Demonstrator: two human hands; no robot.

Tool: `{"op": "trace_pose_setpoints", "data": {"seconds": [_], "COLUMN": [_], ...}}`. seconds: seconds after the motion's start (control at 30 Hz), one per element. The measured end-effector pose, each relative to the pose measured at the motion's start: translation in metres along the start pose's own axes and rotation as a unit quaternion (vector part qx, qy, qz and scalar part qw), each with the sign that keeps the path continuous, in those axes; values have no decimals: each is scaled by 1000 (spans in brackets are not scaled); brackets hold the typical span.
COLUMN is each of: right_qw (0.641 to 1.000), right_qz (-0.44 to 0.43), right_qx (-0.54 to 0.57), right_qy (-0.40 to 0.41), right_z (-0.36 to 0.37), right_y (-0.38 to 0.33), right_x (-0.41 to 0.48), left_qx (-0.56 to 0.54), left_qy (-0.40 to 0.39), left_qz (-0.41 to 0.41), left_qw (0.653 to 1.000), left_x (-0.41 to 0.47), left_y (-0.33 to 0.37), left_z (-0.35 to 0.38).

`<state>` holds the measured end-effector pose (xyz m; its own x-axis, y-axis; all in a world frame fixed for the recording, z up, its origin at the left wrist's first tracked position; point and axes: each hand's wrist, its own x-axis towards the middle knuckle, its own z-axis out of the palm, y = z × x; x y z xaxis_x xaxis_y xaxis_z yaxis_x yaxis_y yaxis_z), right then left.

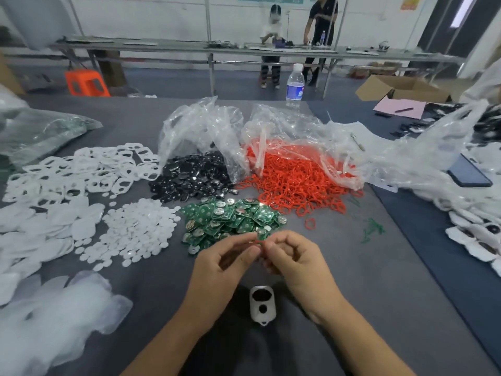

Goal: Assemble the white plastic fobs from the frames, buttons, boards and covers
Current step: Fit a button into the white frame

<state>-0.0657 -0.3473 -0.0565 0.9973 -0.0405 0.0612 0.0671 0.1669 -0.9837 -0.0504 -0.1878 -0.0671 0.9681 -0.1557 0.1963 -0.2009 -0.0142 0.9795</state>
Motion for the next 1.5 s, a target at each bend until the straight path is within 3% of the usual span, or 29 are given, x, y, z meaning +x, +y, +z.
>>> {"op": "trace_pose_setpoints", "data": {"seconds": [0.23,0.43,0.73,1.2,1.5], "right_qw": [1000,1000,994,986,993], "right_qz": [-17,-23,-8,43,-20], "right_qx": [7,-16,-81,-50,-78], "right_qy": [-14,-12,-71,-154,-85], "right_z": [0,-2,-1,-5,-10], "right_y": [9,11,3,2,-5], "right_x": [1,4,-2,-3,-5], "left_qx": [-56,-70,-24,-109,-54], "left_qy": [1,-59,-85,-186,-135], "left_qz": [-13,-39,-63,-137,-69], "left_qw": [998,995,994,967,987], "left_x": [4,6,5,8,5], "left_y": [-5,-5,-7,3,5], "left_z": [-3,-8,-11,-24,-14]}}
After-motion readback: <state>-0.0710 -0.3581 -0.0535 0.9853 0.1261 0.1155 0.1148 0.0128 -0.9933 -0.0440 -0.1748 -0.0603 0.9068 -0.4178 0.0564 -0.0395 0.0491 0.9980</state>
